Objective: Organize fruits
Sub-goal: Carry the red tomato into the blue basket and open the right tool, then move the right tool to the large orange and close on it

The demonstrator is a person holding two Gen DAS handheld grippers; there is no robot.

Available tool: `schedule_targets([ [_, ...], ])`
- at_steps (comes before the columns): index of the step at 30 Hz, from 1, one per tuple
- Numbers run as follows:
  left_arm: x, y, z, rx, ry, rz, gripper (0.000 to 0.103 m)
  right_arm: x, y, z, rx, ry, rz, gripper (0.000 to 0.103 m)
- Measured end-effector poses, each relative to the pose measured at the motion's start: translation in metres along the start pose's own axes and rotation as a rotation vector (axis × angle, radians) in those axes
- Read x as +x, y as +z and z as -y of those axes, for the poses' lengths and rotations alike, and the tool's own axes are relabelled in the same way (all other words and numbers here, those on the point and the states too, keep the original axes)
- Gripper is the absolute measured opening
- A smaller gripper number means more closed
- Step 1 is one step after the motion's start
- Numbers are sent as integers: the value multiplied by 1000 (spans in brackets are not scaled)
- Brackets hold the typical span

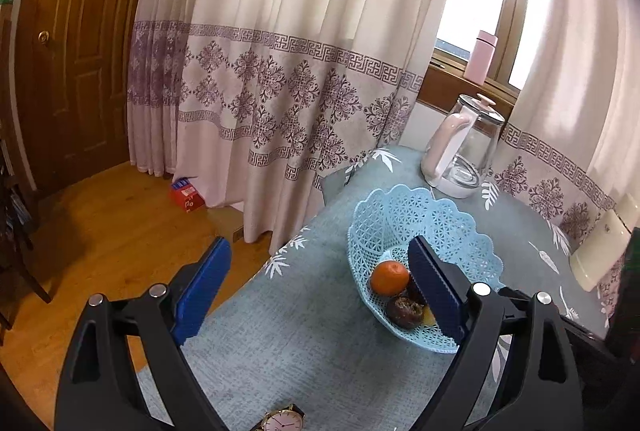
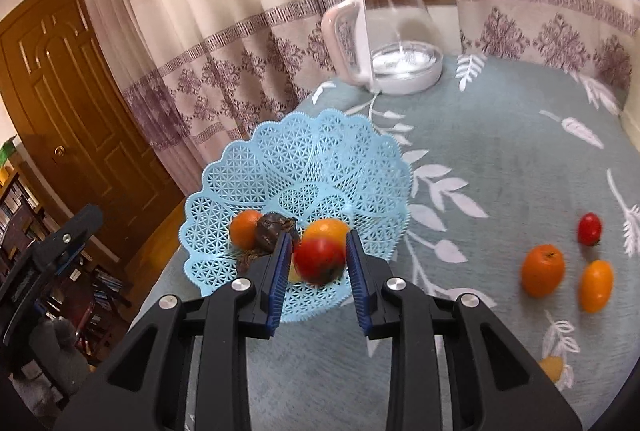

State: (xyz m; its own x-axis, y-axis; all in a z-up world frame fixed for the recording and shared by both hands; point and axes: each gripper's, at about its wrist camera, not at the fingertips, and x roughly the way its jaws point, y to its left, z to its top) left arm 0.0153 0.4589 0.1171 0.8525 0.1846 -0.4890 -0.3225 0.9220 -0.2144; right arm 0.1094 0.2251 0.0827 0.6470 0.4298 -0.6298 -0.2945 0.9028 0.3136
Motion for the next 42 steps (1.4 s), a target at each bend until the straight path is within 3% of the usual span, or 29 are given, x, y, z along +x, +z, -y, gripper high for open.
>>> schedule_targets([
  [12, 6, -2, -1, -17, 1, -11, 91, -2, -2, 10, 52, -7, 1, 31],
  [16, 7, -3, 0, -14, -2, -12, 91, -9, -7, 17, 83, -13, 16, 42],
  [25, 6, -5, 3, -12, -10, -16, 92, -23, -15, 28, 105, -32, 39, 42],
  [33, 3, -5, 5, -20, -17, -16, 95, -36, -19, 50, 159, -56, 57, 43],
  [36, 2, -5, 7, -17, -20, -17, 95, -42, -22, 61, 188, -67, 71, 53],
  [42, 2, -6, 9, -14, -24, -22, 97, -54, -27, 89, 256, -104, 94, 53],
])
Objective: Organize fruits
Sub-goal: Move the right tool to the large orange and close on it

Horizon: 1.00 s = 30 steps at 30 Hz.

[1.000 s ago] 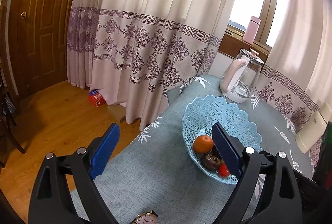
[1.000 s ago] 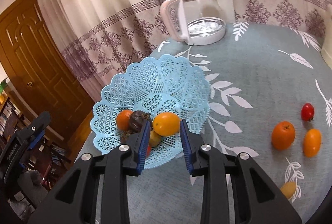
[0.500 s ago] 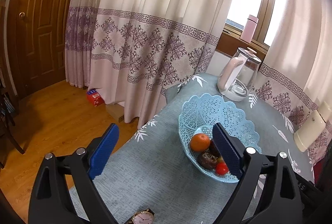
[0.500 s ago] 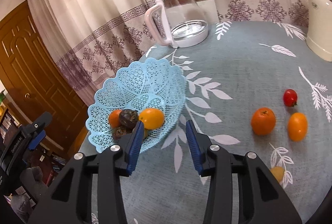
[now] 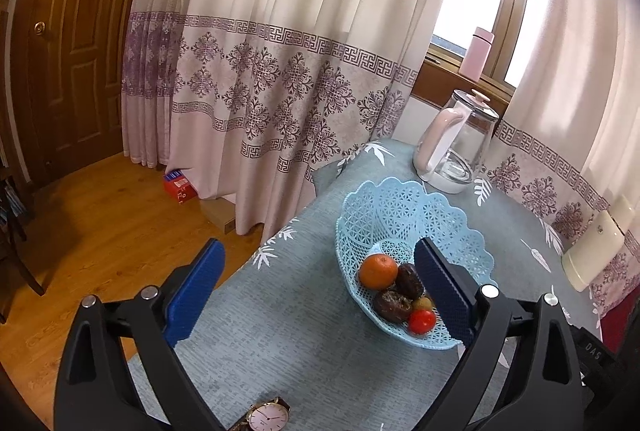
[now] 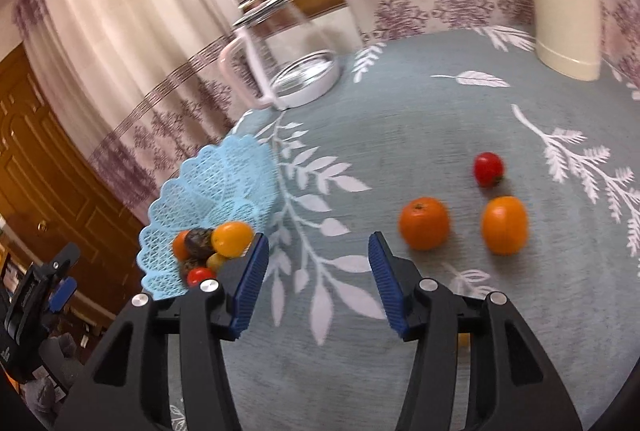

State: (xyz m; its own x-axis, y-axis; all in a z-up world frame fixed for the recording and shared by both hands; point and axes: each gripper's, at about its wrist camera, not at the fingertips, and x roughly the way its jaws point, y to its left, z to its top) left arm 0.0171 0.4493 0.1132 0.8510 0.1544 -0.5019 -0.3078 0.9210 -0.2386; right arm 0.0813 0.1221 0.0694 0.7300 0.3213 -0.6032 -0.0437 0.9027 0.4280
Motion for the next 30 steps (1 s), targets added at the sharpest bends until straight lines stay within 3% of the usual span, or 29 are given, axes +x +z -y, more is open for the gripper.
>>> schedule_targets([
  [2, -1, 0, 1, 1, -1, -1, 97, -3, 1, 9, 23, -13, 7, 56],
  [5, -1, 0, 0, -3, -1, -2, 100, -9, 3, 24, 69, -39, 33, 70],
  [18, -2, 0, 0, -34, -11, 3, 100, -26, 2, 91, 196, -146, 69, 70],
  [30, -2, -1, 3, -24, -16, -1, 100, -8, 5, 101, 169, -200, 41, 70],
])
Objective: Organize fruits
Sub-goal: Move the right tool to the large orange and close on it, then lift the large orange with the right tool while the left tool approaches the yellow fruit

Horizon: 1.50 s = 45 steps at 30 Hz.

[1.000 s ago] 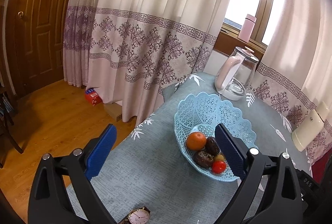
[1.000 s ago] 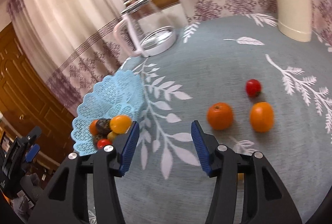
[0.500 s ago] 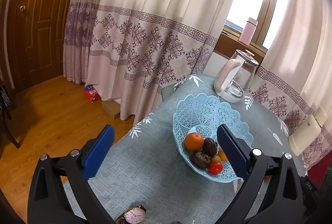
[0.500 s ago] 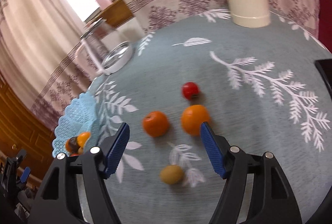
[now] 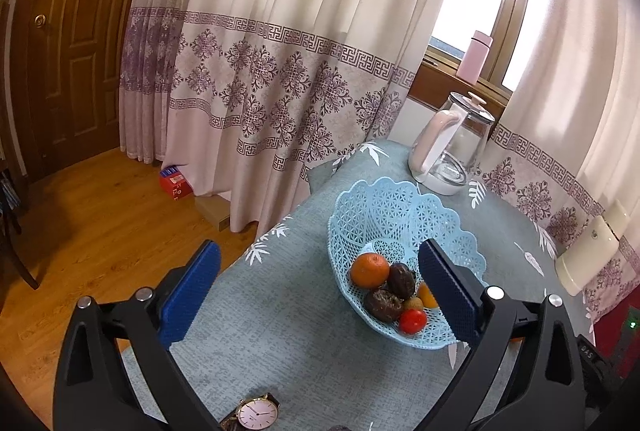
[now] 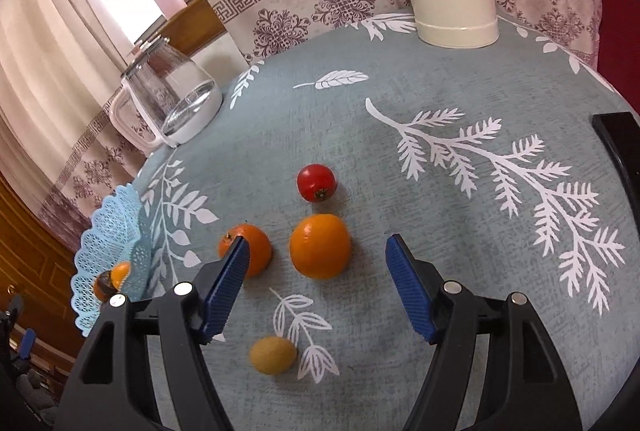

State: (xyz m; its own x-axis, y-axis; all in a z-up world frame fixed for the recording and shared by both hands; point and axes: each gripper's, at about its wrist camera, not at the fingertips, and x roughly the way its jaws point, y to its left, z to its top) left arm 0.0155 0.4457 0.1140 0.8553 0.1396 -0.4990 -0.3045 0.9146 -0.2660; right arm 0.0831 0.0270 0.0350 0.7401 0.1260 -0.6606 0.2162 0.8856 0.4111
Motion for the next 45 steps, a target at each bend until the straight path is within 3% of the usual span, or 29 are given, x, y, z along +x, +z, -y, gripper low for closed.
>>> schedule_targets([
  [15, 3, -1, 2, 14, -5, -10, 100, 28, 3, -14, -92, -67, -20, 69],
  [17, 3, -2, 2, 15, -6, -11, 100, 32, 3, -14, -96, -67, -30, 60],
  [27, 7, -5, 7, 29, -11, -23, 100, 37, 1, -14, -109, -66, -44, 38],
  [45, 7, -18, 33, 91, -43, -42, 100, 3, -12, 7, -121, -57, -9, 38],
])
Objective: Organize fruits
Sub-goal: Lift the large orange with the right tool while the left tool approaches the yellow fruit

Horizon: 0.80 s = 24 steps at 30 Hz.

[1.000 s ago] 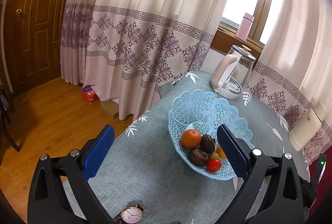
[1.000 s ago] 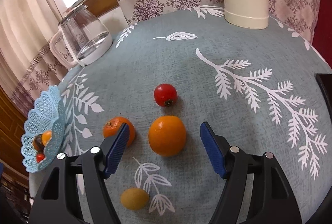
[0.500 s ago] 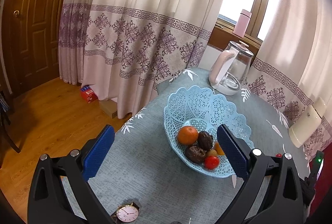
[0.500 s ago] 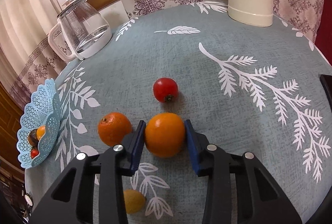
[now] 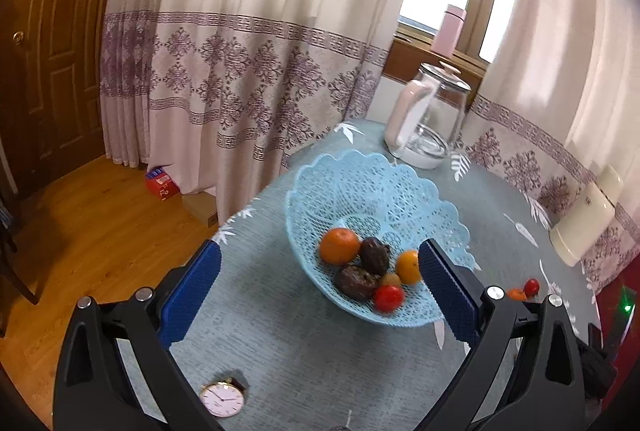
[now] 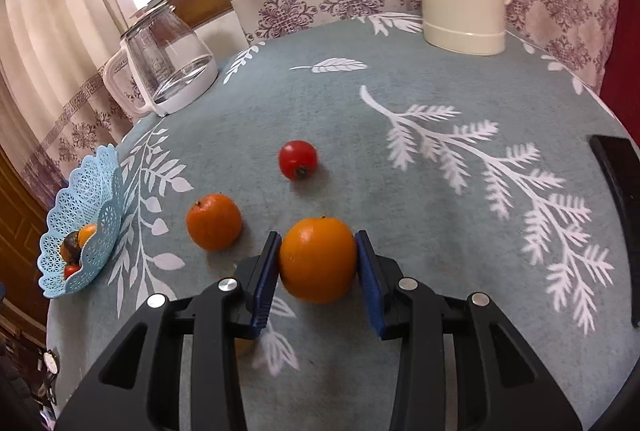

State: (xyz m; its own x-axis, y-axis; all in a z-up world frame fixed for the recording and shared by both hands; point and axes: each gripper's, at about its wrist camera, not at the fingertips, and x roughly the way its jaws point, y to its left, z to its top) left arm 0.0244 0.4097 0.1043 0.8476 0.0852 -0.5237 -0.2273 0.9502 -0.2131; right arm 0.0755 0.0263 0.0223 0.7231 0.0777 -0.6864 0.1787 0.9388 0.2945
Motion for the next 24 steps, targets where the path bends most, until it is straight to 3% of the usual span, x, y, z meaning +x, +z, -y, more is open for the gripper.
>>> schedule_targets([
  [14, 3, -10, 62, 156, -60, -15, 100, -25, -12, 19, -22, -13, 46, 38],
  [24, 7, -27, 121, 268, -142, -61, 100, -18, -18, 22, -16, 22, 29, 38],
])
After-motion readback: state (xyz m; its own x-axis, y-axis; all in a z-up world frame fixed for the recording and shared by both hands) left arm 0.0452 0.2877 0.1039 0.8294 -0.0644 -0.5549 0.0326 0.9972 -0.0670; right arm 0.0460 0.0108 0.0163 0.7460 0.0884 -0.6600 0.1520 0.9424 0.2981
